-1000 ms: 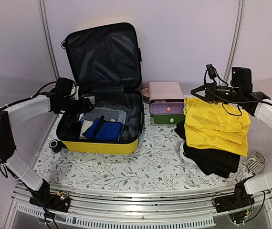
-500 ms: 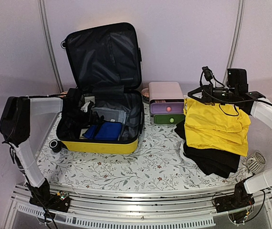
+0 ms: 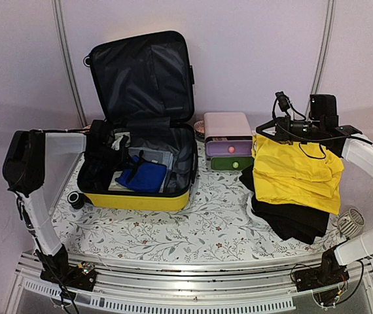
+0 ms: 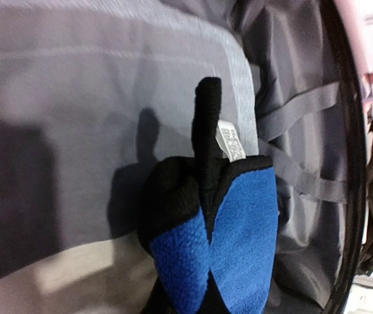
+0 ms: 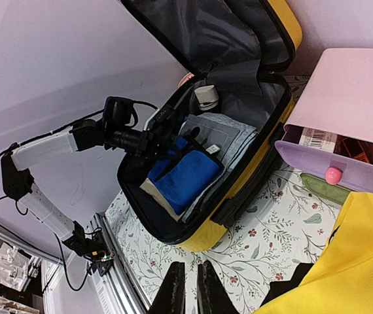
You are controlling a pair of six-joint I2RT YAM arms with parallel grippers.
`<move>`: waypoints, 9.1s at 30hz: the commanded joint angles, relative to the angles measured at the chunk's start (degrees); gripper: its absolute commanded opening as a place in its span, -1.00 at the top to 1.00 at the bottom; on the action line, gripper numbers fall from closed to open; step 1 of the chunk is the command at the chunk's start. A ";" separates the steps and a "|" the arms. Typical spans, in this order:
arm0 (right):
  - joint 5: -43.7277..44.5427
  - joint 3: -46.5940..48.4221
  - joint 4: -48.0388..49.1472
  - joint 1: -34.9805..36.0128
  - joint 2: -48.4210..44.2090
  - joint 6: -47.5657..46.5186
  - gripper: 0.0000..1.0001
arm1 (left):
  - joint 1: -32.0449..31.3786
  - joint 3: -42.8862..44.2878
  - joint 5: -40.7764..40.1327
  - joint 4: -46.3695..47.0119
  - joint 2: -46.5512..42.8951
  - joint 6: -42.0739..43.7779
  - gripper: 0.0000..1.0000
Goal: Open, take out, and arrange the luggage
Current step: Pick up the makeup bag from the opened luggage, then pass from the left arm to the right, then place the makeup bag in the bin, then pick up the clothes from the opened luggage, then pass from the left arm to the right
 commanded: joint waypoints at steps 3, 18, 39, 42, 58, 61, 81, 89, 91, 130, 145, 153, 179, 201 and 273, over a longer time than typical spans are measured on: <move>-0.82 0.52 1.46 0.29 0.62 0.19 0.79 | 5.65 -3.10 3.31 12.53 -5.90 -3.77 1.00; 0.17 2.45 -1.04 3.98 3.55 -1.21 0.70 | 5.92 -3.29 5.44 15.77 -4.97 -4.60 1.00; -0.26 5.31 -0.71 4.96 4.89 -0.65 0.52 | 3.76 -2.11 9.36 10.90 -5.47 -2.23 0.50; -0.51 5.16 -0.53 4.97 4.94 -0.60 0.52 | 3.41 -2.38 10.64 12.46 -5.49 -2.82 0.49; -0.79 5.06 -1.25 4.90 4.17 -1.21 0.51 | 0.71 3.26 5.03 2.48 2.67 0.47 0.90; -0.70 4.96 -1.36 4.95 4.08 -1.22 0.51 | 0.30 3.12 5.26 3.88 -2.26 -0.18 1.00; -5.34 3.41 8.18 11.51 4.27 -0.21 -0.01 | -12.79 0.75 21.61 29.19 -23.84 -10.24 1.00; -2.68 -2.61 26.07 19.57 -0.87 1.68 -0.65 | -21.70 -2.71 22.45 52.24 -30.64 -18.45 1.00; -3.79 -3.91 30.88 20.23 -1.74 3.77 -0.64 | -23.06 -2.62 22.91 54.12 -31.09 -19.21 1.00; 29.74 -0.73 -13.94 20.66 -20.30 5.28 0.97 | -36.98 19.32 20.47 88.19 12.67 -42.69 0.98; 42.87 -5.38 -37.64 3.32 -24.60 6.19 0.98 | -43.07 58.38 12.40 66.64 42.40 -36.17 0.41; 43.36 -4.26 -34.95 -4.78 -18.44 0.64 0.97 | -41.14 41.66 3.28 51.03 25.77 -21.57 -0.81; 12.11 6.18 -16.27 -5.38 -13.45 0.07 -0.11 | -4.01 -8.23 -23.56 3.43 -22.40 -4.02 -0.34; 8.36 3.62 -13.71 -5.12 -11.92 1.14 -0.12 | 5.50 -8.07 -6.59 7.86 -4.15 -3.26 -0.15; 0.34 5.93 -2.22 13.20 1.64 -8.66 -0.38 | -23.69 18.55 0.39 -11.21 -18.94 17.56 1.00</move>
